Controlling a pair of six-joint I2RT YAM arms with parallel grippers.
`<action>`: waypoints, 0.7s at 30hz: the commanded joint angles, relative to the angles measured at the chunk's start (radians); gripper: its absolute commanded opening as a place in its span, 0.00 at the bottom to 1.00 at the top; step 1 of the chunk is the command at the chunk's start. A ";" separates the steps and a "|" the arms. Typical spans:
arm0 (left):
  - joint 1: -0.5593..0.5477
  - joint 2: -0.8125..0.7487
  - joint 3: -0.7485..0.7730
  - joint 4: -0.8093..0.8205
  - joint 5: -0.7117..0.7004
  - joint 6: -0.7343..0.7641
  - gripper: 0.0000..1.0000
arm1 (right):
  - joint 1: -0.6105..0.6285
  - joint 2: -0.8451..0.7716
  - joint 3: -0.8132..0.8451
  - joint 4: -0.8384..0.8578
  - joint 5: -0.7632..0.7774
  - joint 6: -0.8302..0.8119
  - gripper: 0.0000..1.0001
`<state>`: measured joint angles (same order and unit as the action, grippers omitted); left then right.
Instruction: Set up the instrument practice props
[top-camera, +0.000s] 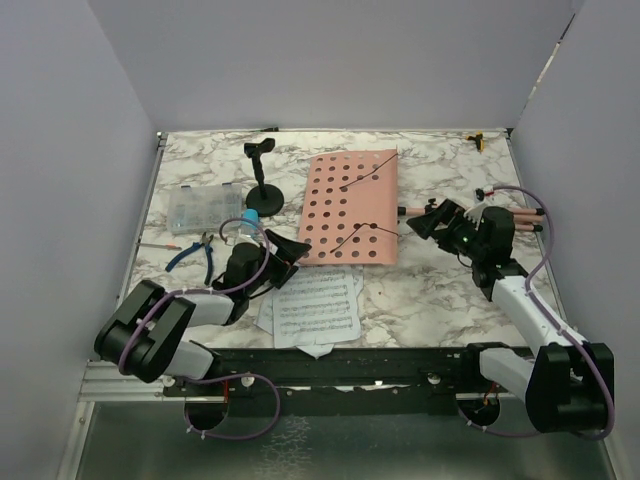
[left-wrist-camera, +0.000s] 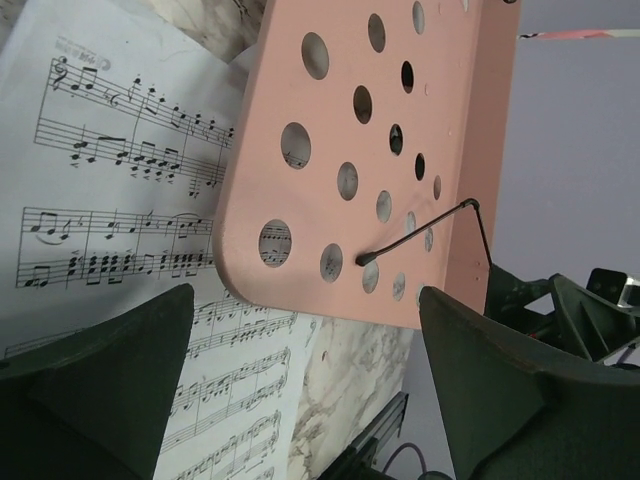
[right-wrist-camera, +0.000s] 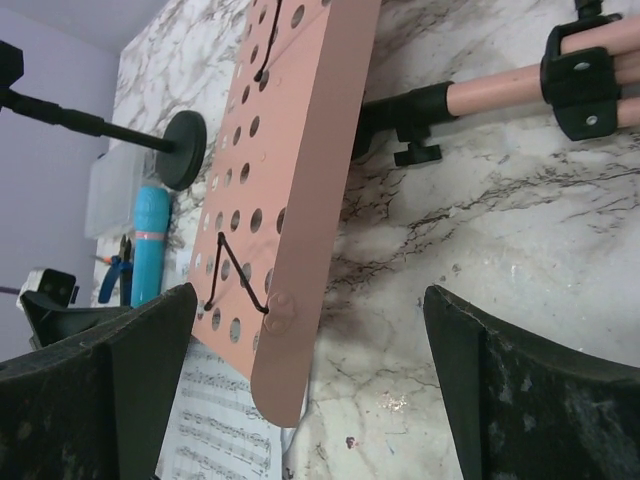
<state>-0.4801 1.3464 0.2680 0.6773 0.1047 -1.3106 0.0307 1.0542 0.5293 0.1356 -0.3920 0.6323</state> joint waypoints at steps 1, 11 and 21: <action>-0.006 0.096 0.002 0.222 0.051 -0.029 0.93 | -0.004 0.041 -0.046 0.111 -0.127 0.055 1.00; -0.006 0.291 0.051 0.447 0.080 -0.030 0.85 | -0.004 0.051 -0.068 0.188 -0.205 0.032 1.00; -0.006 0.531 0.049 0.890 0.057 -0.151 0.74 | -0.003 0.073 -0.053 0.228 -0.232 0.026 1.00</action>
<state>-0.4801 1.7618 0.3092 1.2247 0.1658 -1.3777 0.0307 1.1229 0.4515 0.3332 -0.5945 0.6788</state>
